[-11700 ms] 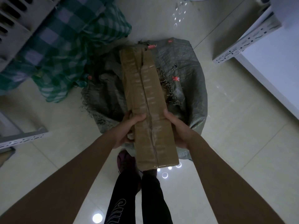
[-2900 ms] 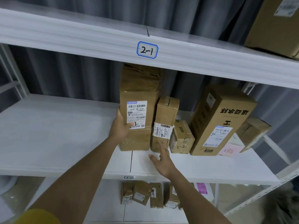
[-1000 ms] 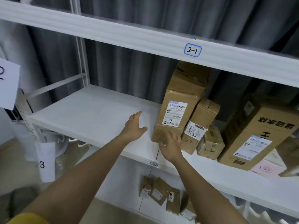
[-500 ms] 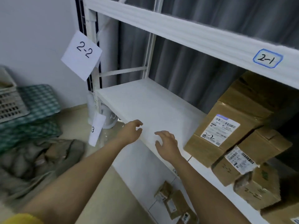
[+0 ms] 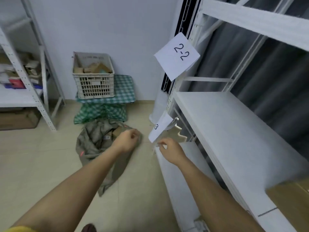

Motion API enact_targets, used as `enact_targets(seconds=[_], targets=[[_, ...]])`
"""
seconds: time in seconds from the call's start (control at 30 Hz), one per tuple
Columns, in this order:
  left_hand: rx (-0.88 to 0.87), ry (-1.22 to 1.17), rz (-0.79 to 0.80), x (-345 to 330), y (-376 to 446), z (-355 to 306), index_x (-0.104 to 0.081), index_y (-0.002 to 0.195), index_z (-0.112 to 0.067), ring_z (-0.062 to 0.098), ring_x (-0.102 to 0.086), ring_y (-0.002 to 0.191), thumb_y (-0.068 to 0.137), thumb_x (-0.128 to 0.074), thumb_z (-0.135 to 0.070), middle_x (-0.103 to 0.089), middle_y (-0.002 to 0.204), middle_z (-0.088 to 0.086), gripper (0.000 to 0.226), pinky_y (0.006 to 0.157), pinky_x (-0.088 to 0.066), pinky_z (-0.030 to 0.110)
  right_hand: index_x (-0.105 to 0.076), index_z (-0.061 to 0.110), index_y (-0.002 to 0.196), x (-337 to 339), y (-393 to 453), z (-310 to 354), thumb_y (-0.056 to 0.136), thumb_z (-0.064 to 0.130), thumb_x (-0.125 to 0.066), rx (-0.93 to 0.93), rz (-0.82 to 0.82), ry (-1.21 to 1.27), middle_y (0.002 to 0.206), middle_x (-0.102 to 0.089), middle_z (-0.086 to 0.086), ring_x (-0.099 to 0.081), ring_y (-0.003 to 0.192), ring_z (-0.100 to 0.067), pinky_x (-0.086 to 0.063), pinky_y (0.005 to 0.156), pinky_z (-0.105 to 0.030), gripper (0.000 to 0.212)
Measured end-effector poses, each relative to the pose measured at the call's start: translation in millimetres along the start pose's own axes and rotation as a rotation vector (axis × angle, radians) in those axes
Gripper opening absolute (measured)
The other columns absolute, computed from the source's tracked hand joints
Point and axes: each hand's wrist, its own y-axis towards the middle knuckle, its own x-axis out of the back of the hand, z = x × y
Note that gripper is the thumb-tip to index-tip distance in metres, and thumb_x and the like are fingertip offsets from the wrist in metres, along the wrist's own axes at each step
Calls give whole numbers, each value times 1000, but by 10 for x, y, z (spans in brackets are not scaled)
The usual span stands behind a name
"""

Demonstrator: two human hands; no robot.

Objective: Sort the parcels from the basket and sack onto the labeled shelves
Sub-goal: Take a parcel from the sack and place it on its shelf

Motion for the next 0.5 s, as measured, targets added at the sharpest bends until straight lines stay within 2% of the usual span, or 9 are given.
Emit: enact_targets(seconds=[0.1, 0.23, 0.33, 0.43, 0.5], targets=[[55, -6, 4, 400, 119, 395, -66, 97, -6, 28, -63, 90, 95, -51, -17, -70, 98, 10, 18, 76, -49, 37, -69, 11, 115, -215, 371, 425, 93, 9, -53, 12, 29, 14, 119, -66, -7, -60, 111, -23, -44, 93, -27, 28], [108, 2, -18, 962, 341, 951, -65, 103, -16, 20, -63, 92, 96, -51, -22, -68, 102, 2, 17, 79, -51, 33, -69, 11, 116, -602, 857, 965, 94, 9, -52, 10, 65, 71, 115, -67, -8, -62, 105, -24, -45, 85, -25, 27], [139, 2, -25, 1327, 427, 1328, -63, 101, -15, 20, -60, 89, 95, -51, -18, -64, 100, 3, 14, 71, -43, 28, -68, 12, 114, -969, 1163, 1277, 96, 10, -53, -8, 119, 155, 110, -67, -5, -62, 104, -19, -43, 80, -19, 24], [177, -9, -36, 1622, 487, 1721, -66, 102, -14, 23, -61, 97, 93, -53, -17, -65, 101, 3, 15, 77, -45, 28, -68, 13, 114, -1340, 1386, 1511, 98, 13, -52, -52, 186, 204, 103, -63, 0, -59, 99, -14, -41, 77, -19, 23], [198, -26, -46, 1794, 503, 1942, -64, 96, -16, 25, -61, 96, 92, -55, -16, -66, 97, 5, 10, 76, -45, 29, -68, 14, 112, -1579, 1498, 1618, 98, 14, -54, -74, 230, 200, 109, -66, -4, -62, 105, -18, -46, 82, -23, 21]])
